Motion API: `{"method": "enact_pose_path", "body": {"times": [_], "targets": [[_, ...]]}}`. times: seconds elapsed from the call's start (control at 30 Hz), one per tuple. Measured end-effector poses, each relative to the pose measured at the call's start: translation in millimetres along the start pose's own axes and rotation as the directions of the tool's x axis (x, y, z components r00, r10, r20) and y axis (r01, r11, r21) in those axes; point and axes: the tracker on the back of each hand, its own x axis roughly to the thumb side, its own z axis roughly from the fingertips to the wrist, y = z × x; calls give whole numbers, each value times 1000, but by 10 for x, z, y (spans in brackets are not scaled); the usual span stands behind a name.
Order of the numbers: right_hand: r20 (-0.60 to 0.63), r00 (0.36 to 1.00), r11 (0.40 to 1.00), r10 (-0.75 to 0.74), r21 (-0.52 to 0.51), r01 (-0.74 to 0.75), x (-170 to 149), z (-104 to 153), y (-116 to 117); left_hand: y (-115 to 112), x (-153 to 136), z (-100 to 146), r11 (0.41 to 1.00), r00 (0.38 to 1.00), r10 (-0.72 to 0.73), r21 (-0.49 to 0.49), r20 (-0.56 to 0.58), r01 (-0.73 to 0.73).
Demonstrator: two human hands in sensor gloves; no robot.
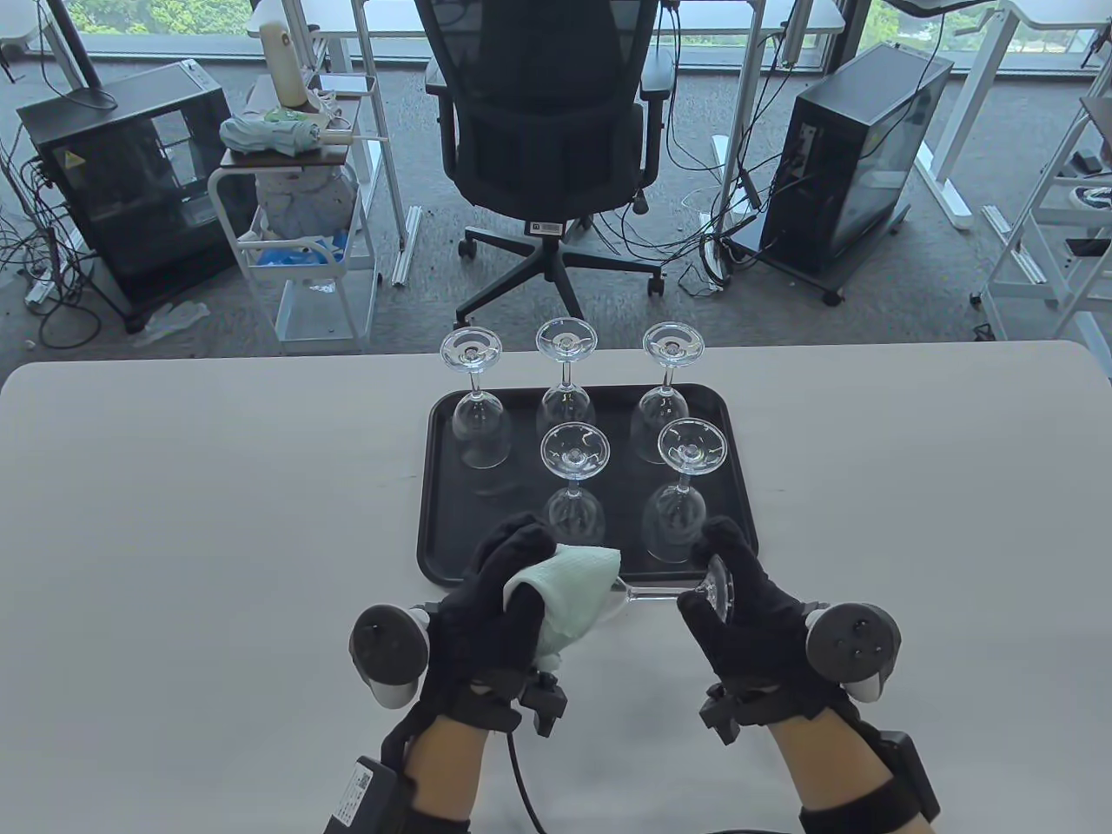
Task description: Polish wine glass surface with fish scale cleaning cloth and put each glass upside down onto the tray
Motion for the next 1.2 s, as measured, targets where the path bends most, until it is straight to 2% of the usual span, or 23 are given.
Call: {"method": "enact_pose_path", "body": {"times": [0.03, 0.1, 0.17, 0.23, 0.3, 0.33, 0.43, 0.47, 0.57, 0.63, 0.67, 0.73, 0.8, 0.9, 0.93, 1.0, 1.03, 1.13, 1.2], "targets": [[103, 991, 996, 85, -21, -84, 37, 1, -8, 3, -26, -1, 1000, 999, 31, -1, -29, -31], [201, 959, 978, 199, -95, -183, 84, 13, -34, -11, -69, 1, 994, 992, 99, -29, -79, -102], [152, 977, 986, 147, -101, -132, 63, 5, -35, -28, -58, 3, 995, 993, 97, -23, -66, -99], [16, 999, 999, -33, -38, 34, 21, -6, -18, -26, -51, 9, 997, 997, 67, -29, -44, -68], [-151, 968, 979, -202, -9, 202, -18, 3, 5, -25, -23, 7, 999, 999, 42, -17, 11, -42], [-168, 962, 976, -214, 3, 217, -16, 3, 8, -16, -11, 8, 1000, 999, 28, -7, 23, -28], [-46, 996, 997, -77, -4, 77, 41, 4, -24, -4, -6, 1, 999, 999, 33, -18, 15, -32], [28, 1000, 1000, -7, -22, 7, 68, 2, -35, 2, -17, 3, 999, 999, 44, -10, -4, -44], [167, 977, 990, 130, -79, -118, 131, 15, -61, -1, -48, 3, 993, 991, 113, -27, -73, -116], [124, 989, 994, 86, -80, -76, 115, 6, -66, -13, -32, 8, 993, 991, 113, -30, -73, -115], [54, 999, 998, 4, -59, 0, 92, -4, -66, -18, -23, 13, 996, 994, 88, -19, -72, -90], [-95, 986, 990, -139, -36, 136, 56, 0, -57, -35, 3, 17, 998, 998, 64, -24, -15, -64], [-143, 974, 984, -177, -4, 178, 51, 2, -58, -32, 33, 19, 999, 999, 33, 8, 34, -34], [-32, 998, 999, -45, -13, 45, 84, -2, -69, -13, 33, 11, 1000, 1000, 23, -10, 18, -22], [56, 998, 999, 28, -26, -27, 104, -3, -62, -10, 12, 12, 999, 999, 35, 2, -36, -35], [146, 978, 988, 146, -74, -136, 113, 12, -66, -21, -32, 24, 995, 991, 93, -23, -95, -96], [156, 976, 986, 155, -92, -142, 110, 13, -70, -29, -34, 26, 994, 990, 103, -23, -98, -106], [8, 1000, 999, -27, -47, 28, 52, -12, -62, -39, 13, 29, 999, 995, 49, -11, -85, -50], [-106, 981, 987, -159, -15, 159, 26, -15, -64, -41, 37, 25, 1000, 1000, 23, -11, -10, -23]]}}
